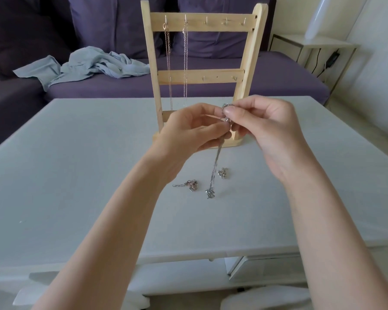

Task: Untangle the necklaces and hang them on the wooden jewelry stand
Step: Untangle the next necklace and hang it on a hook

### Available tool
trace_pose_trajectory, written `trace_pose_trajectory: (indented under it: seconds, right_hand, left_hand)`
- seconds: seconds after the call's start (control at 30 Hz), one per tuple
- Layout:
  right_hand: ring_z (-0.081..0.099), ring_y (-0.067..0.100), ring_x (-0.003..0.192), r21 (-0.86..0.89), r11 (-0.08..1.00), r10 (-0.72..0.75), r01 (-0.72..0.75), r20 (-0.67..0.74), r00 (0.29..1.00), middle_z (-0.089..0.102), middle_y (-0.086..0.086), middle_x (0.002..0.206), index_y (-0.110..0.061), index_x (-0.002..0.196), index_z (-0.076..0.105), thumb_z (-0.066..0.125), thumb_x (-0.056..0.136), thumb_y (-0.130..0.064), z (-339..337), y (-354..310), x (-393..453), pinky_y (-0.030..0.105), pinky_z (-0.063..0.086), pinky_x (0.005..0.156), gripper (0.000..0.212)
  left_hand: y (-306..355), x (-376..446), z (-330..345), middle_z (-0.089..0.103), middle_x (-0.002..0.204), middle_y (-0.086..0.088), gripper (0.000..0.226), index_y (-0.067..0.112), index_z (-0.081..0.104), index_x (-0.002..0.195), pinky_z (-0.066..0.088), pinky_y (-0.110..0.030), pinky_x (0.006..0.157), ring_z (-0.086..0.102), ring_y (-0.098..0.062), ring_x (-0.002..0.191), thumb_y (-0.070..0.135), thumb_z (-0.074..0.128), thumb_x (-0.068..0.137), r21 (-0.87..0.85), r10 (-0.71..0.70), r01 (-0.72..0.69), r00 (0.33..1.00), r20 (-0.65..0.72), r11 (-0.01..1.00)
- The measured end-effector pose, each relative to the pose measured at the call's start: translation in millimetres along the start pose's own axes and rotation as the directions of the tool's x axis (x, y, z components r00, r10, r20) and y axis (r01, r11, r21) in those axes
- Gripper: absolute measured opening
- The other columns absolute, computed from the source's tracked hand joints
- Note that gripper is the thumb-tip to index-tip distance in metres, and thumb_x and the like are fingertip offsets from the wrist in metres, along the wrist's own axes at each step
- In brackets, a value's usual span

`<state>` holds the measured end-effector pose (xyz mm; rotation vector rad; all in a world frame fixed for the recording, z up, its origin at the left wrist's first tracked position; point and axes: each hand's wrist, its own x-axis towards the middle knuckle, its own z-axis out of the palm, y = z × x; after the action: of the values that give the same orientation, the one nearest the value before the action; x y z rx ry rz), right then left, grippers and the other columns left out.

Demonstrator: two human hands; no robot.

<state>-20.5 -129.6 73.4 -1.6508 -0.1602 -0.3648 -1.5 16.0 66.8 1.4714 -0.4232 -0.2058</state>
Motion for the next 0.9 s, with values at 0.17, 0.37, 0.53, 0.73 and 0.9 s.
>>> trace_pose_trajectory:
  seconds: [0.17,0.37,0.53,0.73,0.9]
  right_hand:
    - [0.054,0.014,0.065,0.124,0.991,0.048,-0.047,-0.007,0.999,0.062,-0.001,0.065,-0.011,0.075,0.067,0.065,0.083,-0.009,3,2,0,0.024,0.042,0.061,0.008]
    - [0.050,0.011,0.064,0.250,0.968,0.042,-0.021,-0.079,0.996,0.056,-0.003,0.065,-0.013,0.075,0.065,0.067,0.080,-0.015,6,1,2,0.020,0.041,0.059,0.005]
    - [0.051,0.013,0.062,0.440,0.897,0.026,0.042,-0.147,0.989,0.060,0.001,0.070,-0.011,0.078,0.061,0.061,0.088,-0.008,1,-5,4,0.021,0.043,0.061,0.011]
    - [0.043,0.011,0.048,0.480,0.877,0.092,0.028,-0.224,0.970,0.052,0.000,0.067,-0.009,0.079,0.056,0.056,0.092,-0.007,-3,-1,4,0.021,0.034,0.053,0.013]
    - [0.043,0.011,0.046,0.566,0.824,0.118,0.034,-0.231,0.966,0.054,-0.001,0.062,-0.007,0.082,0.054,0.051,0.093,-0.004,-4,0,5,0.020,0.035,0.050,0.013]
  left_hand:
    - [2,0,2,0.066,0.070,0.002,0.006,0.008,0.062,0.085,0.055,-0.019,0.069,0.066,-0.008,0.065,0.004,0.066,0.084,0.130,0.037,-0.030,0.998,-0.050,0.991]
    - [-7,3,-1,0.064,0.069,0.002,0.016,0.013,0.059,0.077,0.056,-0.023,0.072,0.063,-0.008,0.061,0.000,0.064,0.085,0.217,0.061,-0.052,0.997,-0.036,0.975]
    - [-30,2,-3,0.064,0.066,0.003,0.019,0.014,0.061,0.075,0.055,-0.020,0.069,0.061,-0.005,0.058,-0.003,0.061,0.085,0.337,-0.040,0.040,0.999,-0.009,0.941]
    - [-51,2,-13,0.060,0.077,-0.001,0.016,0.010,0.056,0.080,0.055,-0.036,0.088,0.056,-0.015,0.078,0.012,0.052,0.095,-0.026,-0.280,0.279,0.954,-0.103,0.960]
    - [-54,4,-4,0.069,0.078,-0.004,0.021,0.013,0.042,0.081,0.045,-0.027,0.082,0.068,-0.018,0.074,0.017,0.037,0.101,-0.062,-0.330,0.326,0.940,-0.083,0.943]
